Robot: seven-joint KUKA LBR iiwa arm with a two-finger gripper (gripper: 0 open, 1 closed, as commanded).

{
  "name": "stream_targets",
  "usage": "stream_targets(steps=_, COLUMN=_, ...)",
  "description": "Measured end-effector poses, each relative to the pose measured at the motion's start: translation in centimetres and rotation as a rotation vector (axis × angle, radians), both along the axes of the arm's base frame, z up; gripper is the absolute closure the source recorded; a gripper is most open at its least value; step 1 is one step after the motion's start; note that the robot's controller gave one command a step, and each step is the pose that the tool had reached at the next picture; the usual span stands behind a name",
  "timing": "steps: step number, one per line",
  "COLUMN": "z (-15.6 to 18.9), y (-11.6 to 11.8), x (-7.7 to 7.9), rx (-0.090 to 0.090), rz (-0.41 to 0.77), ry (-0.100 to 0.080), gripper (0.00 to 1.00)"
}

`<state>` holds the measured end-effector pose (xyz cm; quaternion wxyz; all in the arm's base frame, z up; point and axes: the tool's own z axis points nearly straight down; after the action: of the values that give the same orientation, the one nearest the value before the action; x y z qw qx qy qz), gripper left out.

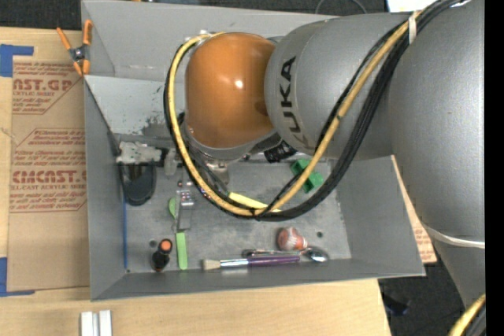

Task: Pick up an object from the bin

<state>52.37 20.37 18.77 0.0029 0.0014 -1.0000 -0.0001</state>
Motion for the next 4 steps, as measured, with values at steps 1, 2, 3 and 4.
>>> stream_targets(steps=1, z=0.4, y=-0.1, x=0.2, rx=0.002, rz=-0.002, ry=-0.007, gripper=0.00)
stream_targets(steps=2, z=-4.9, y=0.6, x=-1.3, rx=0.002, rz=0.183, ry=-0.009, gripper=0.00)
stream_targets(steps=3, z=-4.9, y=0.2, x=-3.8, rx=0.003, rz=0.507, ry=-0.007, gripper=0.00)
stream_targets(steps=4, z=-5.0, y=1.2, x=-3.9, rx=0.003, rz=0.637, ry=-0.006, gripper=0.00)
